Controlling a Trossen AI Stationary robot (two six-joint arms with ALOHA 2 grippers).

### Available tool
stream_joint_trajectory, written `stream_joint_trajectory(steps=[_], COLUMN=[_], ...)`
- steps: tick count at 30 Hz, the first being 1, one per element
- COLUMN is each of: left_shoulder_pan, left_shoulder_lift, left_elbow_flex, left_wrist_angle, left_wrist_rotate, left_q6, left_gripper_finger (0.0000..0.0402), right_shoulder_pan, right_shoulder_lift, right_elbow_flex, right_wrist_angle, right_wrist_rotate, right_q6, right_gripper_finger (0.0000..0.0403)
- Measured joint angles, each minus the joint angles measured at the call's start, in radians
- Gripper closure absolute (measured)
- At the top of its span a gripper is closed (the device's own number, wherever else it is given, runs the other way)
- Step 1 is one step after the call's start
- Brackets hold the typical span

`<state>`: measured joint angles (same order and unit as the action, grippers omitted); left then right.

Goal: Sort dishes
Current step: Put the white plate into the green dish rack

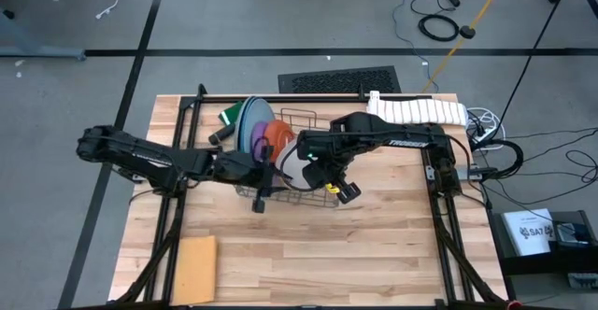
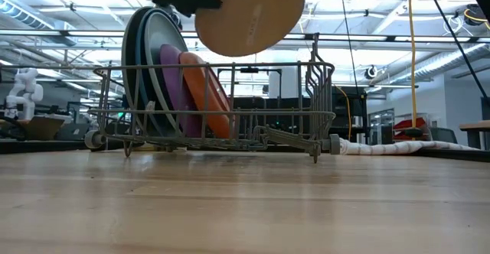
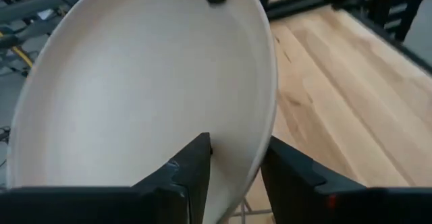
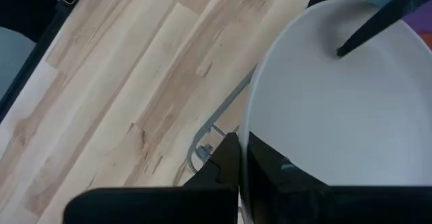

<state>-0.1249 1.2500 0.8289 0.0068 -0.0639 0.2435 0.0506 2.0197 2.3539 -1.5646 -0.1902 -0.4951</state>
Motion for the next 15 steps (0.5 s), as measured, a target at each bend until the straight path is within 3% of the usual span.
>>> stream_joint_trajectory(steps=[5,11,15], left_shoulder_pan=[-0.002,-0.004,-0.015], left_shoulder_lift=[0.075,0.101,0.096], left_elbow_flex=[0.072,0.147,0.16], left_wrist_angle=[-0.038,-0.136,-0.126], left_wrist_rotate=[-0.019,-0.002,-0.002], left_q6=[0.007,0.01,-0.021], left_gripper_finger=[0.0283,0.0378,0.0392], right_shoulder_pan=[0.011,0.015,0.026], right_shoulder_lift=[-0.002,-0.004,-0.005], right_elbow_flex=[-0.001,0.0,0.001], right_wrist_angle=[-0.01,-0.009,0.002], right_wrist_rotate=[0.0,0.017,0.087], right_q6=[0.035,0.136,0.194], right_gripper_finger=[0.0402,0.0373,0.0336])
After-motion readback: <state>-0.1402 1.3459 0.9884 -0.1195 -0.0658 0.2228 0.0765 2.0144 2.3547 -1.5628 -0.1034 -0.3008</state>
